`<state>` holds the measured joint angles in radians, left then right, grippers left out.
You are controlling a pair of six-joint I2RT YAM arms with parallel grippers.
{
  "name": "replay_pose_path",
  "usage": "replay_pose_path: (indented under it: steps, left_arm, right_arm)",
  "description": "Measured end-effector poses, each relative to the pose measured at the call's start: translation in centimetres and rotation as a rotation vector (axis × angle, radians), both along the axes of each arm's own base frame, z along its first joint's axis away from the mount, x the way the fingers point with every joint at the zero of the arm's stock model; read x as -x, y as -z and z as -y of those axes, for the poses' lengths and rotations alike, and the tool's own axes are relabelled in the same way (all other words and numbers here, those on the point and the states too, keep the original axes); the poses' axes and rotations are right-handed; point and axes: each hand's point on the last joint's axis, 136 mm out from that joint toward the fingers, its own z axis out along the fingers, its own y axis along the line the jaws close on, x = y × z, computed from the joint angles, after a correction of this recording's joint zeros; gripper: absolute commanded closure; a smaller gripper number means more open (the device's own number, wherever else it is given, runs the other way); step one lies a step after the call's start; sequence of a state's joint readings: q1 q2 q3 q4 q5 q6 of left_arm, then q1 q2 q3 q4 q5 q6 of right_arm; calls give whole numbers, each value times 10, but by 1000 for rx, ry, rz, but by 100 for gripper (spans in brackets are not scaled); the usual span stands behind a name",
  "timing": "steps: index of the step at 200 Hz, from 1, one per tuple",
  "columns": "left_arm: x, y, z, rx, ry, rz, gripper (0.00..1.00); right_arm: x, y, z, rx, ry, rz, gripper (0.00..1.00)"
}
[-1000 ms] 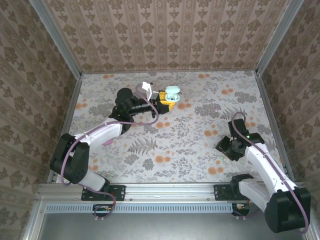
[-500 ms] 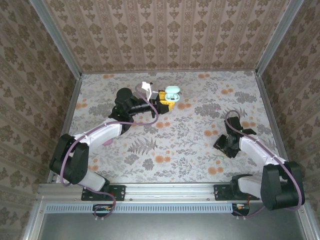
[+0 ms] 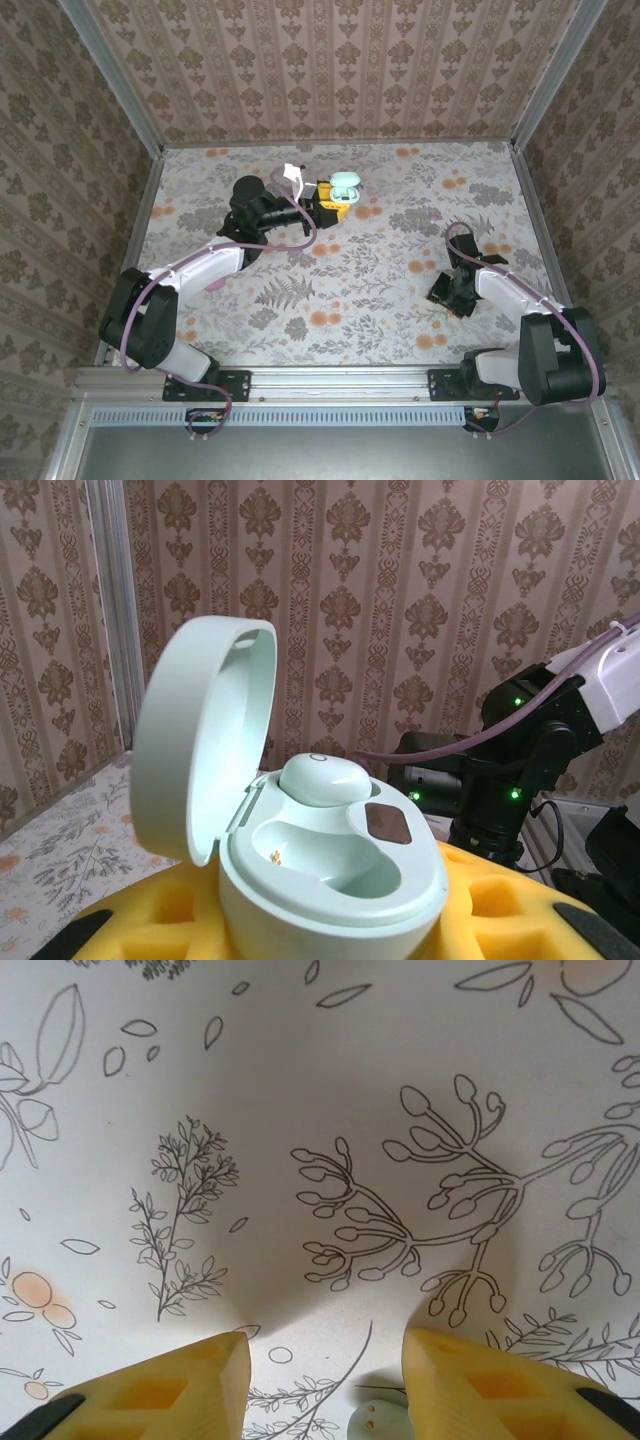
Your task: Insert wireless bluetooth earbuds into charging case
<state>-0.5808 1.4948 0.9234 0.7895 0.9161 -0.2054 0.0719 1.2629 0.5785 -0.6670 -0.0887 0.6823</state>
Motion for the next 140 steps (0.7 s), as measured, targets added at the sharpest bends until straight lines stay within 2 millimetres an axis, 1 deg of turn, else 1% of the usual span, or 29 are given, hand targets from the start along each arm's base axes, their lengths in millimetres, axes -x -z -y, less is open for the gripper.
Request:
replay_pose_path:
  steps: [43, 79, 96, 140]
  left_arm:
    - [0, 0, 0, 0, 0, 0, 69]
    - [0, 0, 0, 0, 0, 1, 69]
    - [0, 0, 0, 1, 0, 1, 70]
    - [0, 0, -1, 1, 0, 3, 69]
  right_arm:
    - [8, 0, -2, 1, -4, -30, 54]
    - [21, -2, -8, 6, -24, -67, 55]
    - [24, -2, -8, 12, -28, -79, 57]
    - [25, 0, -5, 42, -31, -94, 62]
